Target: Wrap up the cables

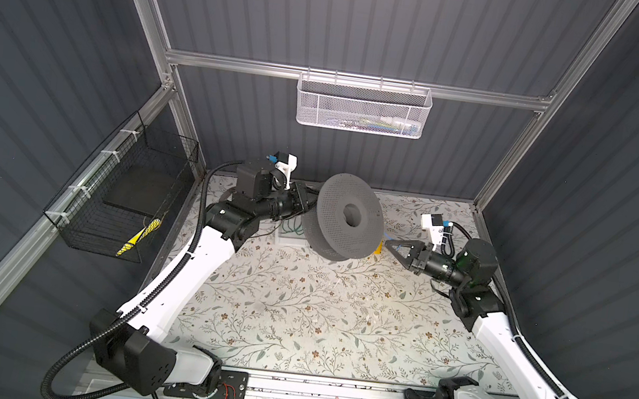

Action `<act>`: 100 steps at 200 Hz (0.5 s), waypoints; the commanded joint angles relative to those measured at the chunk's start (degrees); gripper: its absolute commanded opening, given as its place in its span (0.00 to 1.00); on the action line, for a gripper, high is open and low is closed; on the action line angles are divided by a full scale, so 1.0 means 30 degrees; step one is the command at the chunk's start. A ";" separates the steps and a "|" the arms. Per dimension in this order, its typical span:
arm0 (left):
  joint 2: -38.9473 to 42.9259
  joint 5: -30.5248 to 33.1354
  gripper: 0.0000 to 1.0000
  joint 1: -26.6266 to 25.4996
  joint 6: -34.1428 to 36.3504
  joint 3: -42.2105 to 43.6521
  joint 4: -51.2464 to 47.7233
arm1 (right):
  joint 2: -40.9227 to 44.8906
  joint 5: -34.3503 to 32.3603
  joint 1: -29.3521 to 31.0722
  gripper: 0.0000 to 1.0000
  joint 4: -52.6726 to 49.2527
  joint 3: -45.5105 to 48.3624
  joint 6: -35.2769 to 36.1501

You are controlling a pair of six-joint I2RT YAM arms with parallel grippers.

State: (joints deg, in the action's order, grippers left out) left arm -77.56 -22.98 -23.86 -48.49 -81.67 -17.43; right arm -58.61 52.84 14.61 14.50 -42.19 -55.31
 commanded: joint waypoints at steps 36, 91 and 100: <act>-0.0490 0.7790 0.00 0.0328 -0.1026 -0.1309 0.0247 | 0.0691 -0.2625 0.4473 0.00 -0.7452 -0.2386 0.5363; -0.2367 1.3244 0.00 -0.3058 0.2975 -0.3583 -0.2825 | -0.3253 -0.4178 0.9651 0.00 -0.8566 -0.8315 0.6391; -0.2646 1.3848 0.00 -0.3377 0.3114 -0.3848 -0.3172 | -0.3979 -0.4316 1.0137 0.00 -0.8584 -0.9211 0.6329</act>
State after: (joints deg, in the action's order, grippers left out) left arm -82.17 -0.71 -32.97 -45.12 -90.91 -27.92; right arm -67.90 34.33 39.29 -11.90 -61.91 -40.47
